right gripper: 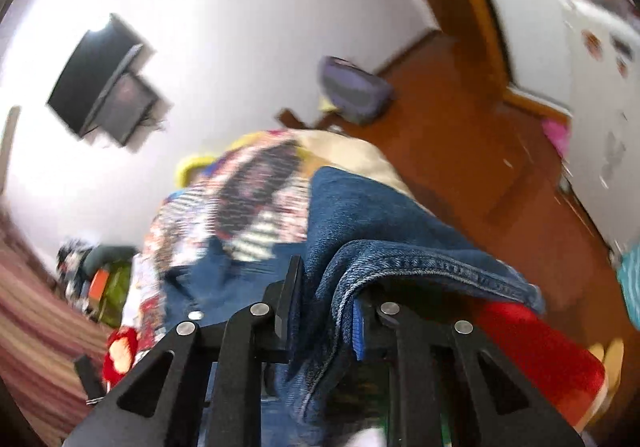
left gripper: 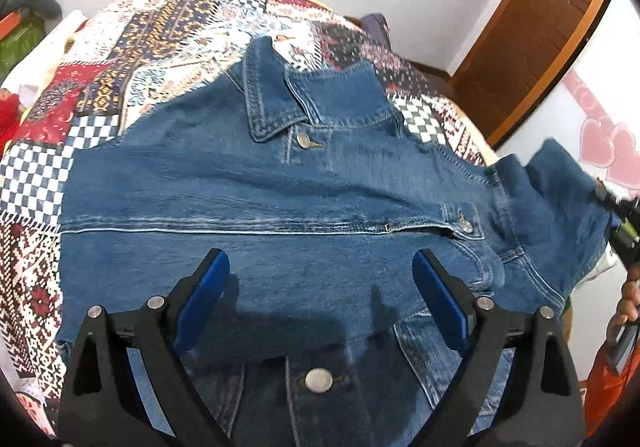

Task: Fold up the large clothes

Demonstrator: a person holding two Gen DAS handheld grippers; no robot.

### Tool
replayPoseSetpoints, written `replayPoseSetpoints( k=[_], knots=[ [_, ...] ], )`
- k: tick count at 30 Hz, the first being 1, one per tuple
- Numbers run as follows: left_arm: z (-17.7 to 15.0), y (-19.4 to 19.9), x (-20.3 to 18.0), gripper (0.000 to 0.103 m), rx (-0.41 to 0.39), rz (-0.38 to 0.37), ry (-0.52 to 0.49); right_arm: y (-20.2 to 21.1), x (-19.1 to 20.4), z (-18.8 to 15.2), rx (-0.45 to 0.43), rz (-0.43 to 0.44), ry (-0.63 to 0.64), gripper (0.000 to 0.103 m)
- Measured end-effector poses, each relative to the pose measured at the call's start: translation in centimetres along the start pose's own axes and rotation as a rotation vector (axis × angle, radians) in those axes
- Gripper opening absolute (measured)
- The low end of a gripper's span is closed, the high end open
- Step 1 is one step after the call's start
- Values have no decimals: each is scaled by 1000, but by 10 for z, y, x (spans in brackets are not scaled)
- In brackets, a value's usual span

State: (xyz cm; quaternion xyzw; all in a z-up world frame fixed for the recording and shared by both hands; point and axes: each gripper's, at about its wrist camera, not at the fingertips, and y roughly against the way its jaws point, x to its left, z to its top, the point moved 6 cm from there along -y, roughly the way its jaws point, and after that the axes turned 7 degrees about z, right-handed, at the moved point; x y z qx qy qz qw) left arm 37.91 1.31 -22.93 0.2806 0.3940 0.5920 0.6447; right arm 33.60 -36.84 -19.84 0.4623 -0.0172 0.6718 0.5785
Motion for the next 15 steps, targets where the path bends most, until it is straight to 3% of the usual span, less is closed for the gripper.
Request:
replayPoseSetpoints(
  k=[5, 8, 15],
  knots=[
    [1, 28, 14, 93, -56, 0, 16, -9, 83, 5, 5, 122, 126, 12],
    [0, 47, 27, 93, -93, 11, 25, -28, 131, -10, 56, 190, 184, 12],
    [-11, 76, 52, 93, -145, 48, 26, -97, 193, -97, 315, 259, 243, 11]
  ],
)
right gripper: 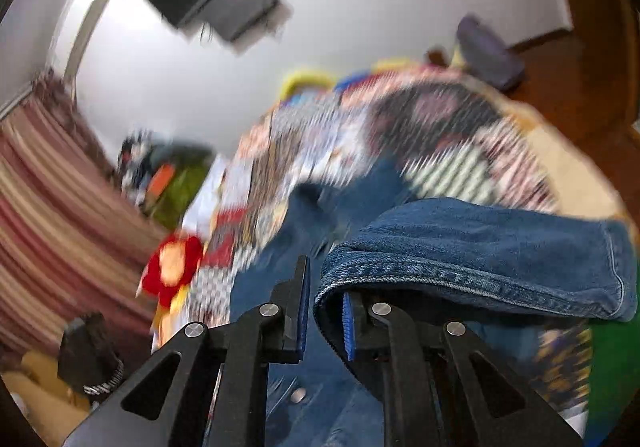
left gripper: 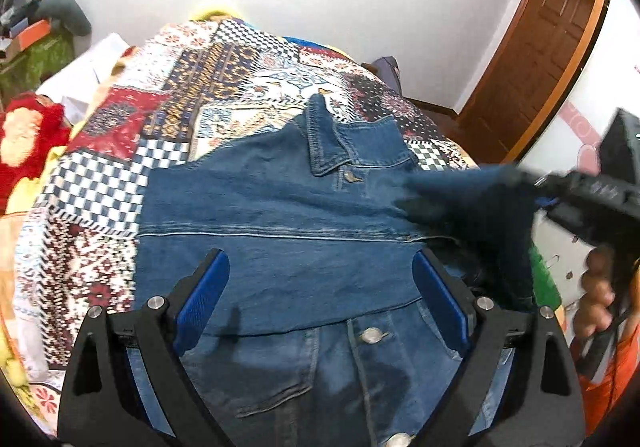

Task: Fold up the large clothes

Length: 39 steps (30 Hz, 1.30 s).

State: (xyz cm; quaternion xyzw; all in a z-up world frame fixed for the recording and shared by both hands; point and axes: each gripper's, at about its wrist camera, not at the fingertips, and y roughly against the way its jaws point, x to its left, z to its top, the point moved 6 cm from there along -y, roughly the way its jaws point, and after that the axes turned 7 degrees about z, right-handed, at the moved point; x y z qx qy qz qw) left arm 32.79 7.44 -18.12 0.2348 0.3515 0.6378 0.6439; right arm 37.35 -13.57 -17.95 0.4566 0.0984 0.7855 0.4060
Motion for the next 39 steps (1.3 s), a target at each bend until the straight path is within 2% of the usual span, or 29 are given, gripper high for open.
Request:
replayPoseSetpoints(
  k=[3, 8, 12, 18, 20, 24, 30, 35, 39],
  knots=[
    [-7, 6, 9, 93, -13, 45, -11, -43, 7, -34, 137, 9, -3, 11],
    [-26, 9, 18, 93, -4, 80, -33, -89, -12, -86, 328, -33, -46, 12],
    [-37, 5, 19, 93, 31, 84, -40, -93, -23, -109, 398, -74, -48, 12],
    [-39, 3, 7, 93, 46, 70, -55, -75, -20, -126, 447, -113, 46, 12],
    [-33, 6, -4, 93, 36, 64, -83, -63, -18, -126, 440, -100, 57, 12],
    [-16, 12, -31, 93, 7, 50, -146, -39, -25, -123, 479, -67, 21, 12],
    [11, 8, -86, 94, 0, -28, -228, 30, -48, -91, 319, -159, 78, 12],
    [18, -15, -146, 95, 42, -109, -333, 99, -88, -62, 151, -296, 77, 12],
    [10, -53, -189, 95, 108, -106, -431, 134, -118, -51, 70, -341, 17, 12]
  ],
)
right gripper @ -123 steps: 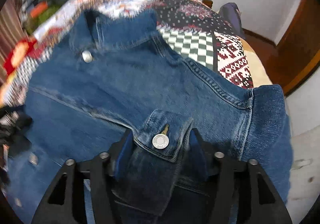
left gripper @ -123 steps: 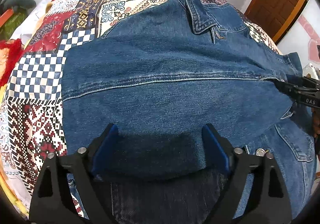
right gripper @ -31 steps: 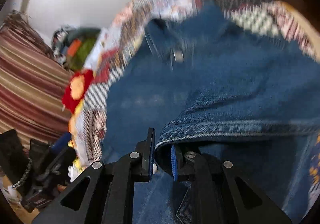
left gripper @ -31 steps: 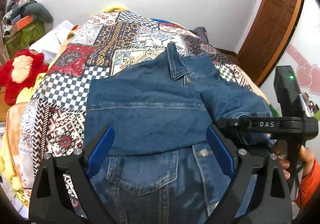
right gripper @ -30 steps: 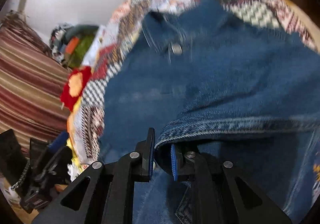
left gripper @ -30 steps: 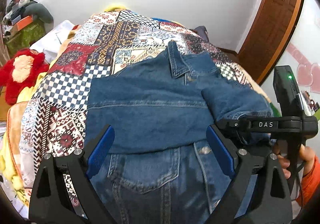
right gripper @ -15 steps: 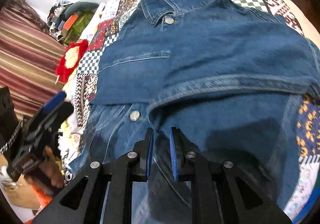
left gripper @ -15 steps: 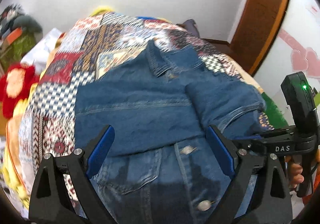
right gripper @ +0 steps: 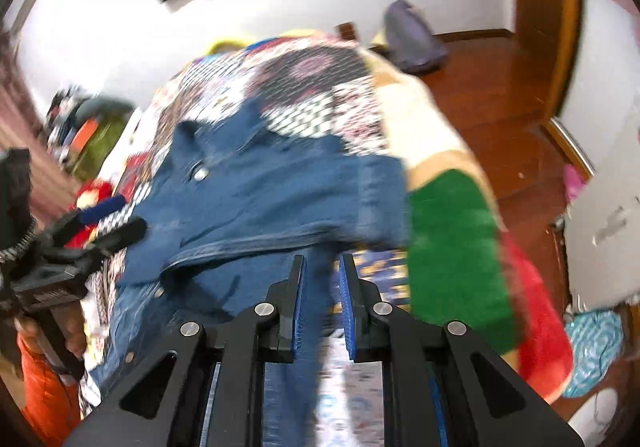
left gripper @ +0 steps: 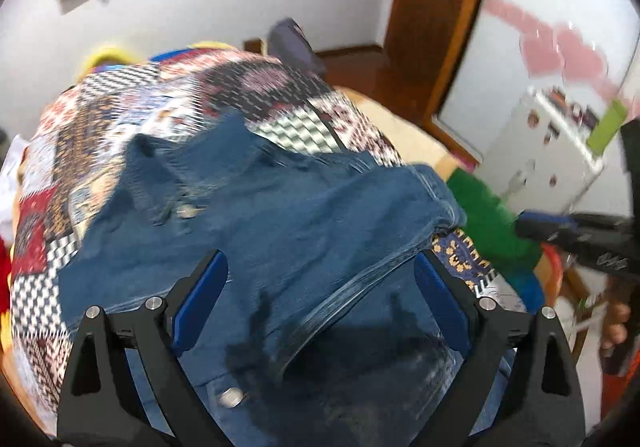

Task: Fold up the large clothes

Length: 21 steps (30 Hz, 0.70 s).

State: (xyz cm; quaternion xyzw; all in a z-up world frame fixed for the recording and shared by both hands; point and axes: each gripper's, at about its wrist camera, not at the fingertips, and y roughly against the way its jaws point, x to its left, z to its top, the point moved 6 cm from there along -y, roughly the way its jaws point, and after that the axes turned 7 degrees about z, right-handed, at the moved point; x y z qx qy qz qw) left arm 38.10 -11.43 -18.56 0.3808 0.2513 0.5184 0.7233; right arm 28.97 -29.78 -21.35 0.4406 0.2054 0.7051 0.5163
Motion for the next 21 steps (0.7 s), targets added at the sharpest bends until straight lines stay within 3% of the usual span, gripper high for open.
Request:
replayPoseSetpoints(
  k=[3, 6, 9, 12, 14, 17, 21],
  knots=[
    [-2, -34, -26, 94, 84, -46, -54, 6, -24, 0, -18, -5, -63, 12],
    [-10, -66, -48, 82, 176, -97, -99, 7, -42, -5, -19, -28, -100, 12],
    [-21, -93, -55, 77, 226, -70, -125, 2, -53, -12, -6, -23, -137, 12],
    [-20, -96, -49, 63, 203, -80, -84, -5, -58, -17, 10, -19, -160, 12],
    [-14, -90, -39, 33, 188, -93, -43, -12, -55, -18, 15, -16, -164, 12],
    [-4, -79, -21, 20, 160, -129, 44, -21, -52, -19, 34, -14, -159, 12],
    [8, -56, -2, 14, 93, -152, 109, -29, -41, -15, 39, -4, -138, 12]
  ],
)
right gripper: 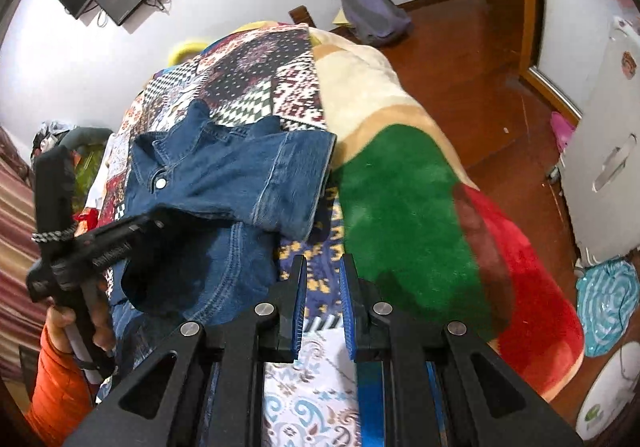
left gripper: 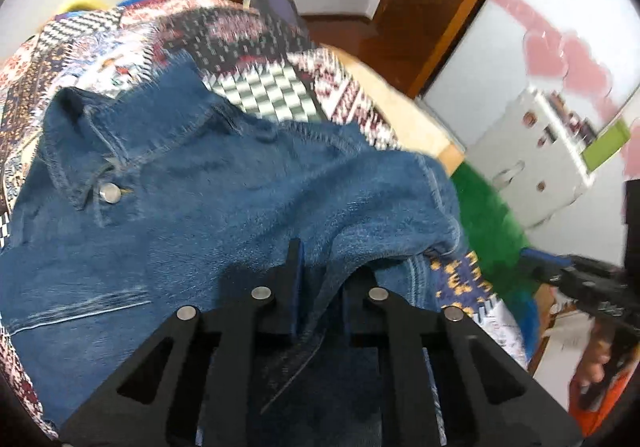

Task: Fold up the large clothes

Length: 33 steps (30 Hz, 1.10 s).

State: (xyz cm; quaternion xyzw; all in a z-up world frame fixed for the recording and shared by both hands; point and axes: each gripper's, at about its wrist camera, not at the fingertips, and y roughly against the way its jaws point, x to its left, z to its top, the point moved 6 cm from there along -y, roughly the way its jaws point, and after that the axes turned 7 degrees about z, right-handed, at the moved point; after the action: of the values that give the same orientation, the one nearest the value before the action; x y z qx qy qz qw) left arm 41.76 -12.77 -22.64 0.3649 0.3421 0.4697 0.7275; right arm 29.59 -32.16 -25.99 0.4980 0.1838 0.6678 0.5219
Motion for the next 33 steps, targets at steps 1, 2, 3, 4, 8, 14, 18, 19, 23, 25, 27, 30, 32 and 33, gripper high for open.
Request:
replayPoseSetpoints(
  k=[1, 2, 3, 4, 8, 14, 18, 19, 23, 25, 27, 30, 32, 33],
  knots=[
    [3, 10, 3, 13, -25, -14, 6, -2, 4, 1, 1, 3, 9, 12],
    [4, 21, 6, 11, -52, -13, 8, -4, 7, 2, 3, 4, 18, 12],
    [6, 31, 10, 9, -79, -3, 9, -6, 12, 3, 6, 1, 29, 12],
    [6, 43, 15, 8, -107, 10, 15, -7, 16, 5, 6, -3, 42, 12],
    [6, 82, 39, 2, -211, 54, 44, -10, 34, 11, -5, -13, 95, 12],
    [4, 117, 84, 2, -241, 91, 87, -19, 65, 20, -9, -8, 152, 12],
    [-5, 110, 81, 16, -172, 109, 27, -27, 78, 16, 3, 11, 151, 12],
    [-8, 105, 76, 32, -153, 106, 4, -28, 81, 14, 6, 14, 149, 12],
    [-23, 79, 41, 62, -99, 80, -99, -32, 81, 5, 26, 13, 149, 12],
    [-31, 58, 19, 62, -39, 45, -153, -31, 77, 1, 30, 6, 146, 12],
    [-37, 36, 0, 63, 15, 15, -196, -29, 70, -1, 32, -4, 137, 12],
    [-45, 2, -23, 63, 88, 3, -273, -27, 57, -2, 36, -18, 113, 12],
    [-43, -15, -29, 59, 90, 65, -299, -27, 48, -5, 47, -21, 96, 12],
    [-41, -20, -30, 55, 90, 75, -299, -27, 46, -7, 52, -23, 95, 12]
  ],
)
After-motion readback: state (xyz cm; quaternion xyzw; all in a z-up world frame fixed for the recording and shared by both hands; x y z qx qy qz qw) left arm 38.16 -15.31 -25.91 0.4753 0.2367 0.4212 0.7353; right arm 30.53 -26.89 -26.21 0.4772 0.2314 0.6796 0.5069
